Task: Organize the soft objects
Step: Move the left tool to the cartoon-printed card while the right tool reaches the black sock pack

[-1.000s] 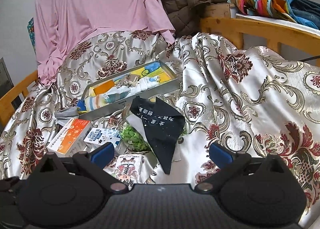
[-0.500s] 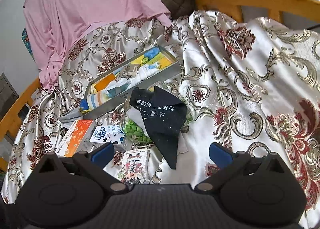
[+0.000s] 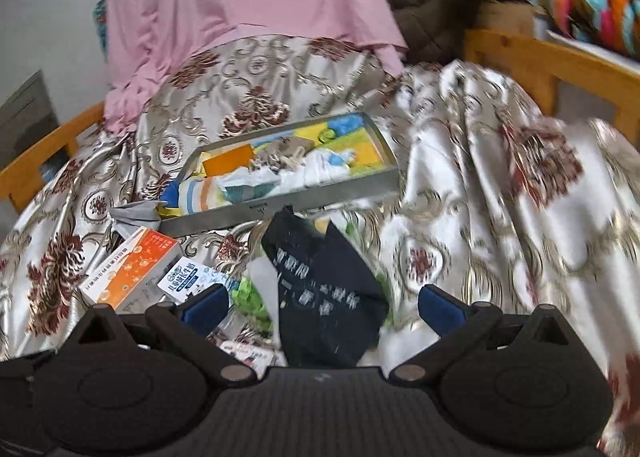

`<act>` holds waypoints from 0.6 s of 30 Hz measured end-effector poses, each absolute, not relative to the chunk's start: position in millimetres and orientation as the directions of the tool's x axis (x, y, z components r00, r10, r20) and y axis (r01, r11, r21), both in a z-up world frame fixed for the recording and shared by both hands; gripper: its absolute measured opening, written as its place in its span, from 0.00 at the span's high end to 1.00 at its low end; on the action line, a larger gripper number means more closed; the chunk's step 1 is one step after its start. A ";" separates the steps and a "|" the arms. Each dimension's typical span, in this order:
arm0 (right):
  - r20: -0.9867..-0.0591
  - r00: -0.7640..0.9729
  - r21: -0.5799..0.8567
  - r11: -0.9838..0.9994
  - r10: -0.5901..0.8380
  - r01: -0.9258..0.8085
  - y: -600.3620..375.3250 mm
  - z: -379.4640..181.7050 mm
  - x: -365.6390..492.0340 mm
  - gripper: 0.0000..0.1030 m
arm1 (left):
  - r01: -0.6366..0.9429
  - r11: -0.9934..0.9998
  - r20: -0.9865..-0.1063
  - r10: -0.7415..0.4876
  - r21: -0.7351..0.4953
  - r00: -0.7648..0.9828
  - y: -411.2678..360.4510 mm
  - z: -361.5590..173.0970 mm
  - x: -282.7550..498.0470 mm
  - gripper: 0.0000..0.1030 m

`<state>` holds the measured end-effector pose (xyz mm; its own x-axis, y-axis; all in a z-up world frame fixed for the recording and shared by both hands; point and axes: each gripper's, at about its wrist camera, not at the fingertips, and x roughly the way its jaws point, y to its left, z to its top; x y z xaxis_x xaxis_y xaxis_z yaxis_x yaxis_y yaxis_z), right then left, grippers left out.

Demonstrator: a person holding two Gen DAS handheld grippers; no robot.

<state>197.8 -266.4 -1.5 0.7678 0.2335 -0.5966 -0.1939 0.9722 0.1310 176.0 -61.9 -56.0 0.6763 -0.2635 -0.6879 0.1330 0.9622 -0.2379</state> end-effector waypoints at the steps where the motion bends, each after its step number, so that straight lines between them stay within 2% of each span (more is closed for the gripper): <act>1: -0.588 0.772 0.116 0.970 0.242 -0.215 -267.3 -1.2 200.9 0.00 | 0.133 0.963 -0.694 -0.262 -0.235 0.670 -62.7 -57.7 177.3 0.01; 4: -0.568 0.782 0.081 0.963 0.255 -0.256 -267.5 -0.5 205.3 0.00 | 0.135 0.964 -0.713 -0.261 -0.229 0.651 -64.5 -64.1 182.0 0.01; 12: -0.586 0.744 0.116 0.942 0.322 -0.316 -267.6 -6.0 203.7 0.00 | 0.167 0.953 -0.734 -0.300 -0.251 0.609 -74.2 -82.6 196.5 0.01; 18: -0.557 0.778 0.073 0.951 0.289 -0.301 -262.9 -11.0 207.4 0.00 | 0.181 0.951 -0.743 -0.308 -0.250 0.594 -79.3 -88.5 207.0 0.02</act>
<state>207.4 -262.9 -11.0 0.7784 0.2893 -0.5572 -0.3009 0.9508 0.0733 207.0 -79.3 -88.5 0.5942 -0.3083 -0.7429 0.1811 0.9512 -0.2499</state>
